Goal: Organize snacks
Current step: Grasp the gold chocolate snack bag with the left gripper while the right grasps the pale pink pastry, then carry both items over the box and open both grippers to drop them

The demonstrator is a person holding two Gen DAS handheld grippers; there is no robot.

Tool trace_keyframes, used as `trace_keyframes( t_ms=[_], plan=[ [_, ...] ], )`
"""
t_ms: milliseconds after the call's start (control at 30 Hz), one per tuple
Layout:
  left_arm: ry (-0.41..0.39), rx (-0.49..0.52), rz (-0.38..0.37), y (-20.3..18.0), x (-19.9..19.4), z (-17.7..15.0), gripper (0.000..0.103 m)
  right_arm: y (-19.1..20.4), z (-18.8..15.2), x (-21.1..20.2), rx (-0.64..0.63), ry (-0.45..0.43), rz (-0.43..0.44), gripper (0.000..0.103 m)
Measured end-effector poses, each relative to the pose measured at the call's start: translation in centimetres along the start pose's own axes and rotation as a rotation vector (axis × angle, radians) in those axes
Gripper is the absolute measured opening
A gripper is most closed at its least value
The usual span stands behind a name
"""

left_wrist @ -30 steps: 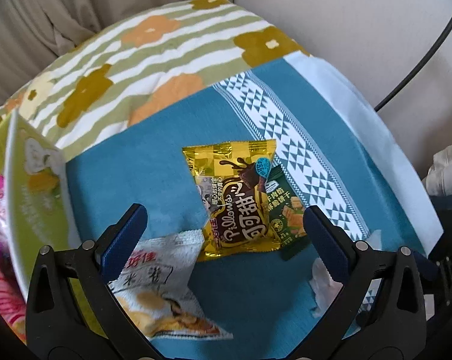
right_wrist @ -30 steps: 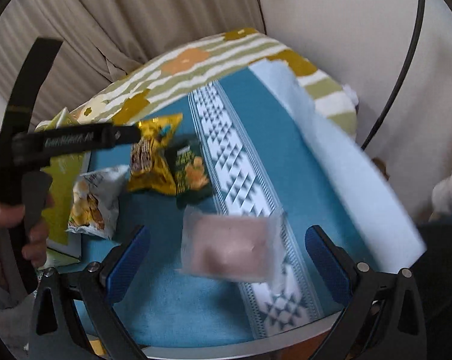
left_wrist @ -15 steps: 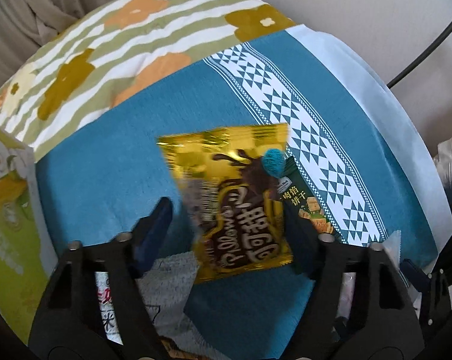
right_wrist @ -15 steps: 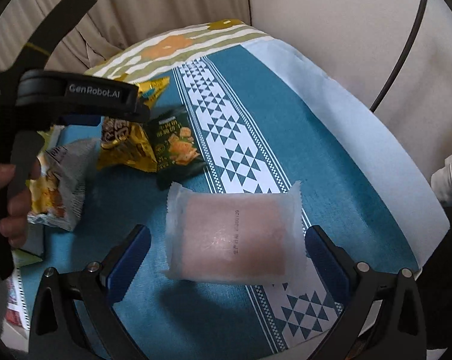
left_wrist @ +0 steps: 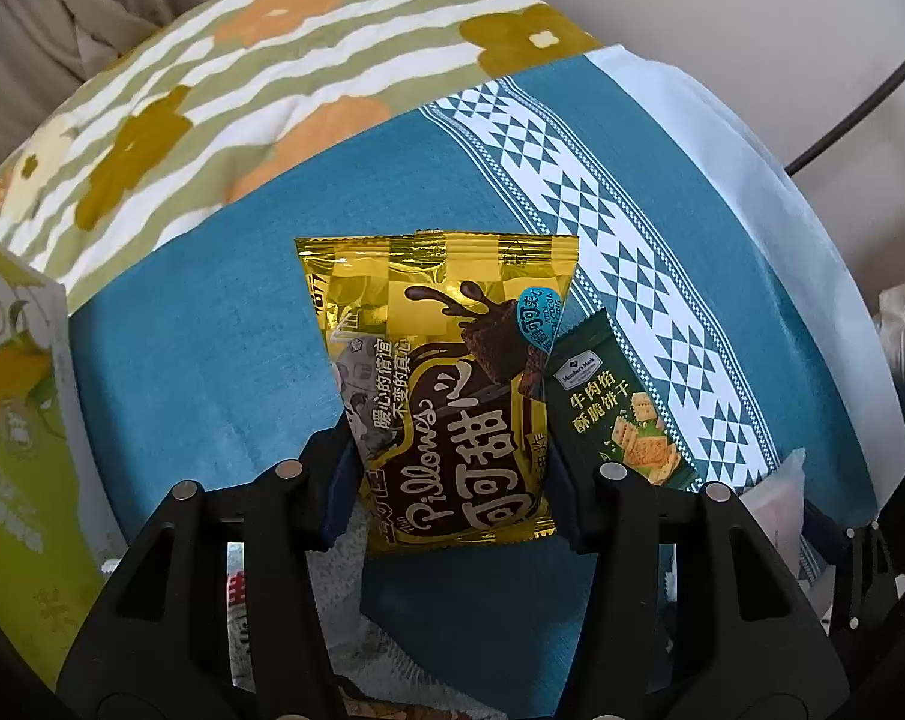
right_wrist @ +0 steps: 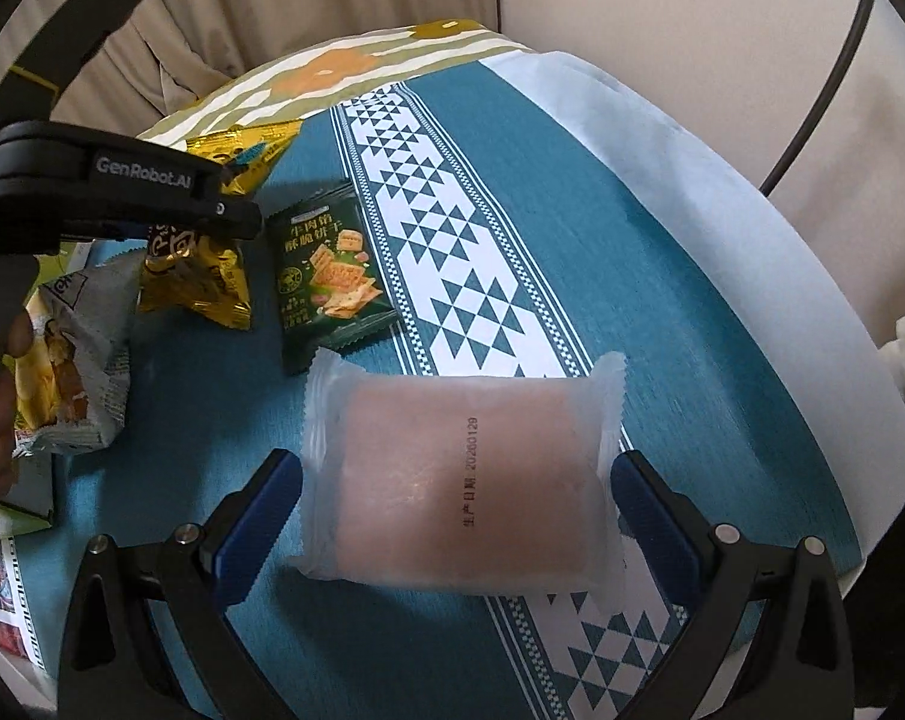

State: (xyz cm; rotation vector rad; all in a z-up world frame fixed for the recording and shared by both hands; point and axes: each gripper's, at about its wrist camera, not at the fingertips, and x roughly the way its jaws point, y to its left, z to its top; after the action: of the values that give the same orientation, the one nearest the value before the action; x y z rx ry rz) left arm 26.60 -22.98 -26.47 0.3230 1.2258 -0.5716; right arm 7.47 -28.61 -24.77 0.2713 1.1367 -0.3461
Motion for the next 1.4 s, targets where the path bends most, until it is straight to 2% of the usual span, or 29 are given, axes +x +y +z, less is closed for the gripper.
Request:
trace_keyframes(
  t_ms=[433,500,567,833,1167,1400],
  plan=[
    [-0.05,-0.044,0.004,0.5,-2.3,-0.5,0.048,0.0,1.1,1.8,-0.032,0.059,0.032,0.102],
    [-0.057,-0.044,0.008,0.4,-2.5,-0.5,0.048,0.2,1.1,1.7,-0.044,0.049,0.031,0.096],
    [-0.06,-0.045,0.011,0.2,-2.8,-0.7,0.048,0.3,1.0,1.2,-0.066,0.031,0.033,0.079],
    [-0.108,-0.065,0.001,-0.2,-6.1,-1.2,0.048,0.2,1.9,0.2,-0.077,0.008,0.076,0.075],
    [-0.268,-0.174,0.003,2.3,-16.4,-3.2,0.048,3.0,5.6,-7.0,-0.198,-0.119,0.168,0.075],
    [-0.391,-0.318,0.095,7.6,-25.3,-7.3,0.048,8.6,8.2,-13.1,-0.361,-0.216,0.309,0.075]
  ],
)
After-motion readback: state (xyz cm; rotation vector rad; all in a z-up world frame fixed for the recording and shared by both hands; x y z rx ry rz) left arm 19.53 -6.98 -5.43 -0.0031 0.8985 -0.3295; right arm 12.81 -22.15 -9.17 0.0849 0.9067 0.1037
